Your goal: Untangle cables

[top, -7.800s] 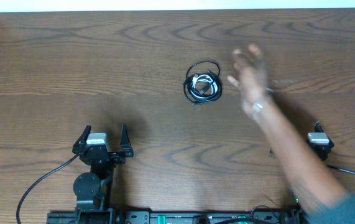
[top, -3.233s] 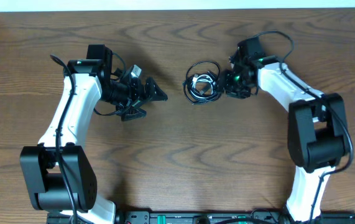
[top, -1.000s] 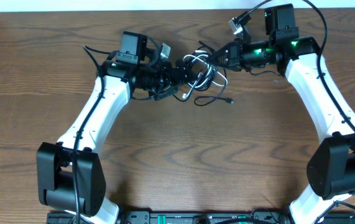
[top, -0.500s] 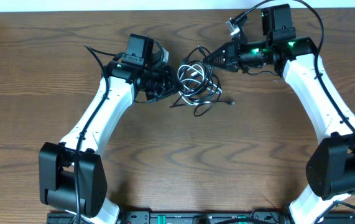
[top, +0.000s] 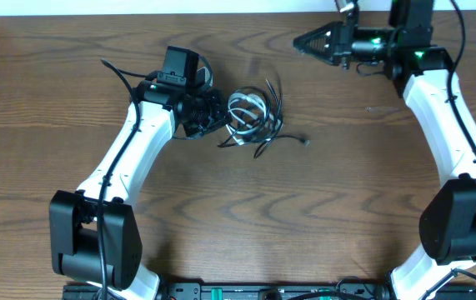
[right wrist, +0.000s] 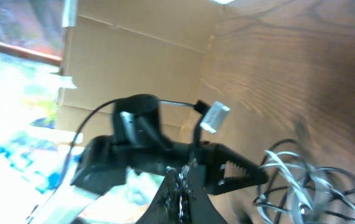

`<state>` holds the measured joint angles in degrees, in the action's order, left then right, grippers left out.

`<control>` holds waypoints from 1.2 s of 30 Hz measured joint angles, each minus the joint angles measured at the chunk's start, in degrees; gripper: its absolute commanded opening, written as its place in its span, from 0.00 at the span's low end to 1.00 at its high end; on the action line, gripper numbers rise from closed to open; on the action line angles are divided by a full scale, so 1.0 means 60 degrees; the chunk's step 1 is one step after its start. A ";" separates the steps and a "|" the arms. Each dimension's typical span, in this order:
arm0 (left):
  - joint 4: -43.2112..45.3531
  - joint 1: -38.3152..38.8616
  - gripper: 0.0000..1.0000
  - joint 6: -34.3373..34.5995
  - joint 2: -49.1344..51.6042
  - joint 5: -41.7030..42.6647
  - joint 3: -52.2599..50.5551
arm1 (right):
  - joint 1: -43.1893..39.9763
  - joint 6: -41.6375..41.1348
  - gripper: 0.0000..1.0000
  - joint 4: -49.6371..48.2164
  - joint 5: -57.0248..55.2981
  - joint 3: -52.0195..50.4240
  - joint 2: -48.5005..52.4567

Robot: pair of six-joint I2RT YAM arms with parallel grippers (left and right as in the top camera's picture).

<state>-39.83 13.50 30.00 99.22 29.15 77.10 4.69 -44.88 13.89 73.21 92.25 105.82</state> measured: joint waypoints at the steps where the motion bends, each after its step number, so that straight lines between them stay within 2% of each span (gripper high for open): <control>1: -0.0029 0.0000 0.16 0.0000 0.0000 -0.0076 0.0000 | -0.0047 -0.0178 0.01 -0.0117 0.0076 0.0000 -0.0018; 2: -0.0033 0.0000 0.17 -0.0036 0.0000 -0.0120 0.0000 | -0.0058 -0.0197 0.11 -0.0120 0.0091 0.0000 -0.0029; 3: -0.0033 0.0000 0.17 -0.0058 0.0000 -0.0138 0.0000 | -0.0069 -0.0164 0.25 -0.0098 0.0073 0.0000 -0.0051; 5: -0.0036 0.0000 0.13 -0.0022 0.0000 -0.0175 0.0000 | -0.0062 0.0204 0.38 0.0499 -0.0117 0.0047 -0.0080; 6: -0.0033 0.0000 0.08 -0.0033 0.0000 -0.0175 0.0000 | -0.0025 0.0612 0.43 0.1625 -0.0535 0.0066 -0.0135; 8: -0.0033 0.0000 0.08 -0.0022 0.0000 -0.0142 0.0000 | 0.0135 0.1362 0.59 0.3614 -0.1785 0.0120 -0.0164; 10: 0.0025 0.0000 0.08 -0.0036 0.0000 0.0055 0.0000 | 0.0488 0.1993 0.63 0.5151 -0.3475 0.0102 -0.0164; 12: 0.0211 0.0000 0.08 -0.0076 0.0000 0.0415 0.0000 | 0.0769 0.2324 0.65 0.5836 -0.4513 0.0084 -0.0164; 13: 0.0375 0.0000 0.08 -0.0120 0.0000 0.0670 0.0000 | 0.1005 0.2488 0.71 0.6175 -0.5235 0.0084 -0.0164; 14: 0.0484 0.0000 0.12 -0.0189 0.0000 0.0889 0.0000 | 0.1151 0.2608 0.74 0.6371 -0.5697 0.0080 -0.0160; 15: 0.0514 0.0004 0.33 -0.0226 0.0000 0.0994 0.0000 | 0.1370 0.2743 0.80 0.6561 -0.6317 0.0080 -0.0164; 16: 0.0594 0.0004 0.42 -0.0277 0.0000 0.1162 0.0000 | 0.1610 0.2845 0.84 0.6845 -0.7034 0.0080 -0.0164; 17: 0.0608 0.0004 0.45 -0.0288 0.0000 0.1177 0.0000 | 0.1727 0.2918 0.85 0.6951 -0.7446 0.0080 -0.0164; 22: -0.0193 0.0000 0.66 -0.0302 0.0000 0.0685 0.0000 | 0.2532 0.3107 0.84 0.7930 -0.9519 0.0080 -0.0160; 27: -0.0616 0.0000 0.67 -0.0321 0.0000 0.0087 0.0000 | 0.2922 0.3104 0.70 0.8327 -1.0094 0.0047 -0.0164; 32: -0.0619 0.0000 0.67 -0.0324 0.0000 -0.0062 0.0000 | 0.3013 0.2645 0.56 0.7056 -1.0488 -0.0911 -0.0164; 33: -0.0641 0.0000 0.67 -0.0321 0.0000 -0.0084 0.0000 | 0.3053 0.2532 0.49 0.6772 -1.0524 -0.1235 -0.0164; 36: -0.0718 0.0000 0.68 -0.0321 0.0000 -0.0124 0.0000 | 0.3133 0.2211 0.16 0.6025 -1.0553 -0.1872 -0.0164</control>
<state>-44.14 13.50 28.08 99.22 28.40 77.10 23.49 -31.62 50.04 9.89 81.01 104.84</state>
